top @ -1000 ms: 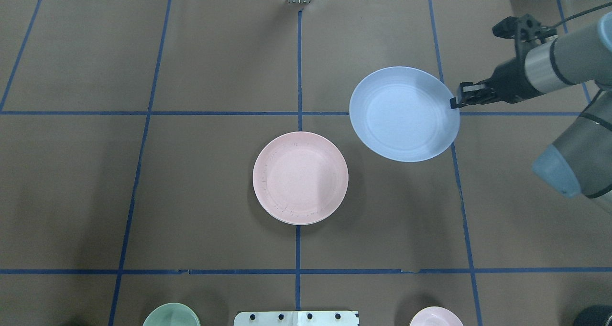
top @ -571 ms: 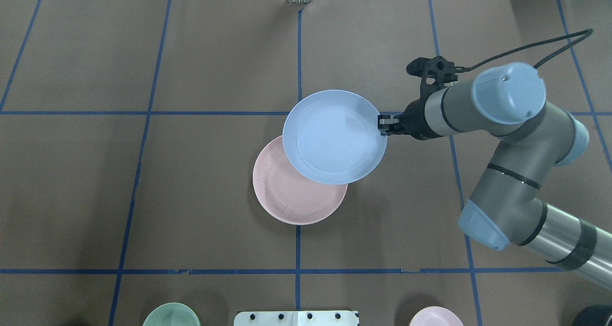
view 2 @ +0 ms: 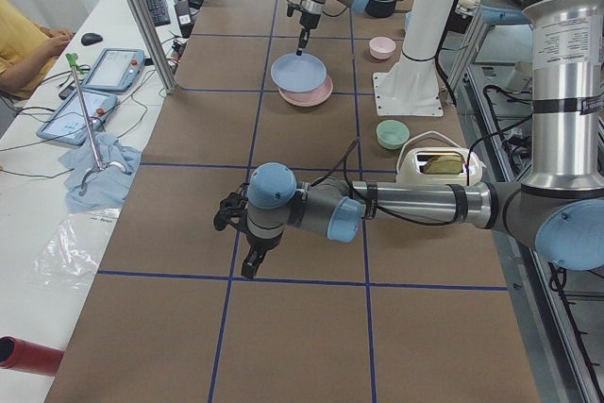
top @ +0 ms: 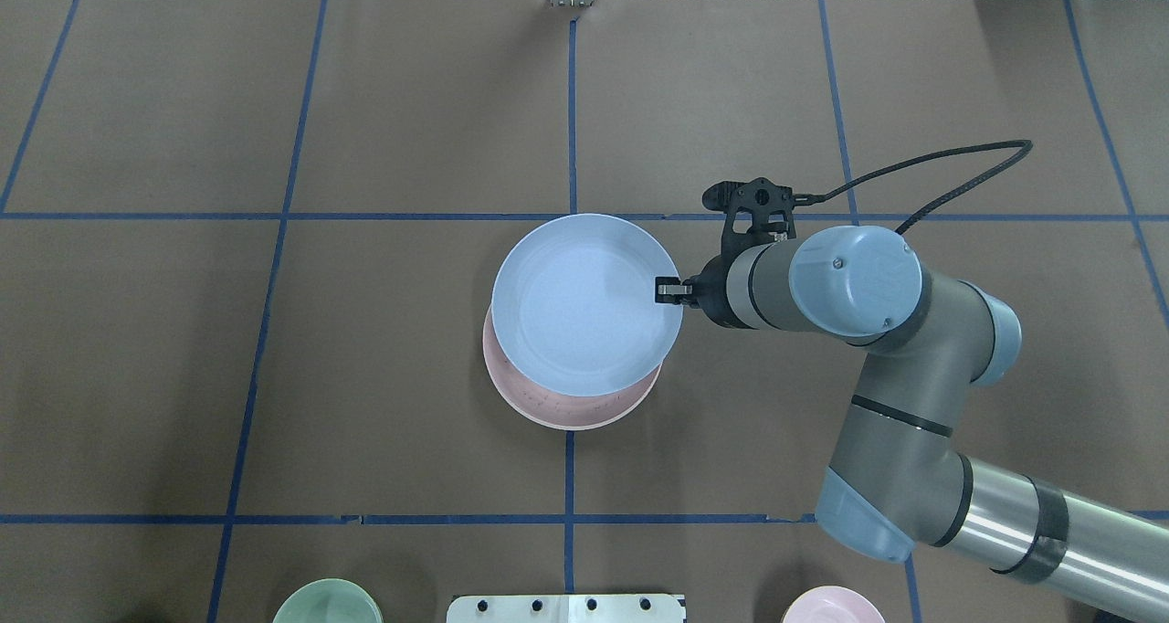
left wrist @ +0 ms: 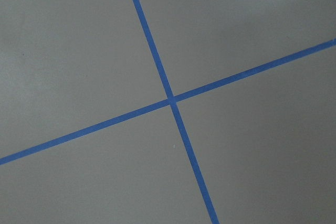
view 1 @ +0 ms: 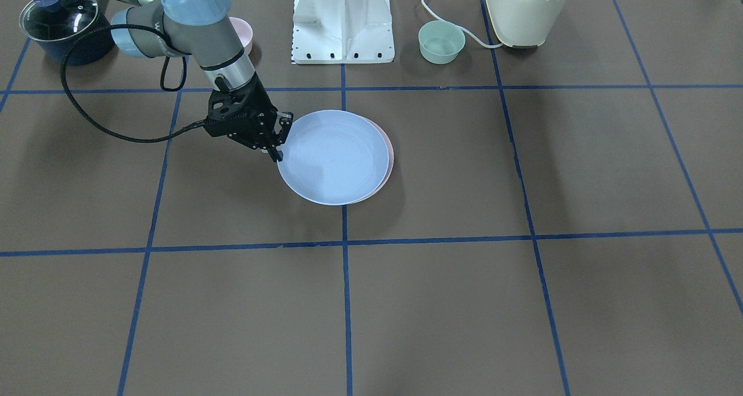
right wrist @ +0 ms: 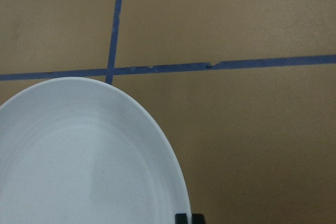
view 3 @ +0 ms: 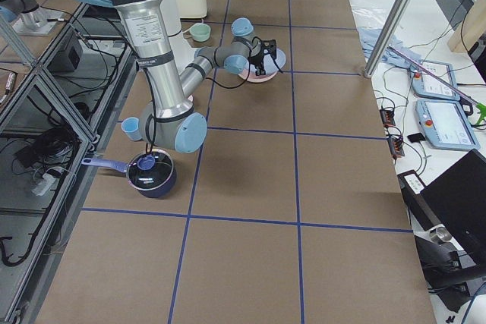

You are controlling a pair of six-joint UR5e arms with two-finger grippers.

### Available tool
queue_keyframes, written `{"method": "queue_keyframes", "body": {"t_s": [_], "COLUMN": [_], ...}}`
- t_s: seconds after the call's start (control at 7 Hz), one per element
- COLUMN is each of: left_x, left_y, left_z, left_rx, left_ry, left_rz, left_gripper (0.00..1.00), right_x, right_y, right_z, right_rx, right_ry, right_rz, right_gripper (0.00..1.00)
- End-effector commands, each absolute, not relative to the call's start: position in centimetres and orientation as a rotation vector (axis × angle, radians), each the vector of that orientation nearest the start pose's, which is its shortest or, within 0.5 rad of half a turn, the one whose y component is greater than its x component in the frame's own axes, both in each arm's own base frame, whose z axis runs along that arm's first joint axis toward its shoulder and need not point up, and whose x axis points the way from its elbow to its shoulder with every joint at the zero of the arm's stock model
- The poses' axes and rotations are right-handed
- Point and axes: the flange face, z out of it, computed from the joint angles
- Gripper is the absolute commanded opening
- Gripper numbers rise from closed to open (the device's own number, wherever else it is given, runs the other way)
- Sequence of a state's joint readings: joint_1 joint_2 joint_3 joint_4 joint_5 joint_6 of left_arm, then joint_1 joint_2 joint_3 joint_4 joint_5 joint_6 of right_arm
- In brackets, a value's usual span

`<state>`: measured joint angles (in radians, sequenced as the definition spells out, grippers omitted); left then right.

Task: Stack three plates with pink and blue
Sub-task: 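Slide the light blue plate with the right gripper onto the pink plate, then open the right gripper and withdraw it away from the stack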

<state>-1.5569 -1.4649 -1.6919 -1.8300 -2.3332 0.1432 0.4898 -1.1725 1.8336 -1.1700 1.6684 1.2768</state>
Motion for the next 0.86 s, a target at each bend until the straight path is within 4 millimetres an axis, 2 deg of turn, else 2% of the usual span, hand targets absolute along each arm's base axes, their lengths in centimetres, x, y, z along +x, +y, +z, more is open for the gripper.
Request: {"method": "queue_keyframes", "body": {"t_s": [0.0, 0.14, 0.29, 0.43, 0.57, 0.71], "left_x": [-5.8, -5.8, -5.8, -5.8, -5.8, -5.8], "left_y": [-46.4, -46.4, -46.4, -46.4, -46.3, -45.7], "left_z": [62.1, 62.1, 62.1, 62.1, 62.3, 63.1], "left_rx": [0.31, 0.31, 0.31, 0.31, 0.307, 0.275], "left_ry": [0.741, 0.741, 0.741, 0.741, 0.741, 0.743], "left_rz": [0.253, 0.253, 0.253, 0.253, 0.251, 0.236], "left_gripper": [1.0, 1.0, 1.0, 1.0, 1.0, 1.0], "right_x": [-49.9, -50.3, -50.4, -50.1, -48.6, -45.2], "right_y": [-38.2, -37.9, -37.9, -39.1, -41.3, -44.5], "right_z": [27.9, 27.7, 27.7, 26.2, 25.0, 25.6], "right_rx": [0.327, 0.323, 0.313, 0.298, 0.286, 0.211], "right_ry": [-1.002, -1.005, -0.987, -0.94, -0.908, -0.903], "right_rz": [0.112, 0.106, 0.105, 0.121, 0.136, 0.127], "right_gripper": [0.0, 0.99, 1.0, 1.0, 1.0, 1.0]}}
